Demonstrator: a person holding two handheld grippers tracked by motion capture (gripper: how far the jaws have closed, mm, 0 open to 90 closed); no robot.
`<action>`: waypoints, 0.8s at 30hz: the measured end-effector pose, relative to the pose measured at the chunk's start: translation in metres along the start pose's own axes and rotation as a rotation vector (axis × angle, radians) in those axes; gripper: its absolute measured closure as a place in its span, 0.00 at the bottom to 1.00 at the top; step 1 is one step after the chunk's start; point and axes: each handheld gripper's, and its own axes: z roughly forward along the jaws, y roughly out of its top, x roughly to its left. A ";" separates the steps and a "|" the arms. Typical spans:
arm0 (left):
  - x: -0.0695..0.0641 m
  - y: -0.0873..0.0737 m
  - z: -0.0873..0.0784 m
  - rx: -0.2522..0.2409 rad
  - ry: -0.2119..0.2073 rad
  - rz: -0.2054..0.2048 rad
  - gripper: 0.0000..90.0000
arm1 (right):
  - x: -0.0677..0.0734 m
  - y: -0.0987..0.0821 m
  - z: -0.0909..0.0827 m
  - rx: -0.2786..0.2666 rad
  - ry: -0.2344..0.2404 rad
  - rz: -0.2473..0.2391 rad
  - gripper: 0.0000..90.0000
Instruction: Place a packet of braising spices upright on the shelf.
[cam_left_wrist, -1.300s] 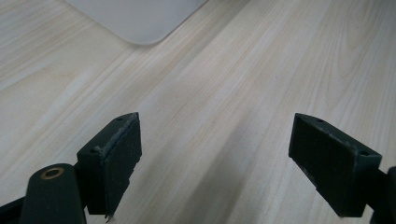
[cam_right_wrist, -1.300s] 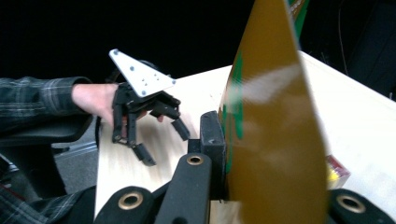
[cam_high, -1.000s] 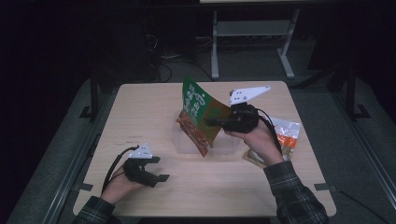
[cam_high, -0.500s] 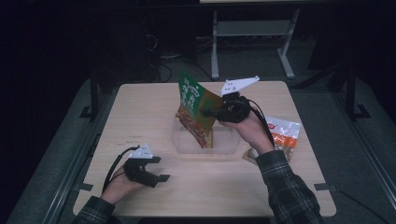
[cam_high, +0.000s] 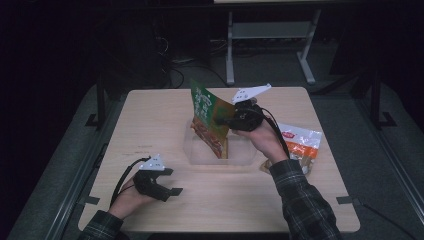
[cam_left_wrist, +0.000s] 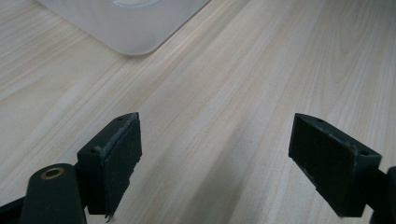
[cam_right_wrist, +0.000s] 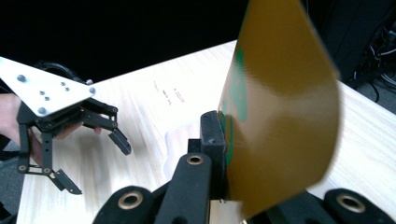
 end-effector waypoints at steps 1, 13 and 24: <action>0.000 0.000 0.000 0.000 0.000 0.000 0.19 | 0.000 0.000 0.001 0.002 0.000 0.002 1.00; -0.001 0.000 0.001 0.006 0.000 -0.002 0.19 | -0.003 -0.003 0.012 0.023 0.002 0.007 1.00; -0.002 -0.001 0.002 0.014 -0.002 -0.002 0.19 | -0.003 -0.007 0.024 0.050 -0.001 0.004 0.99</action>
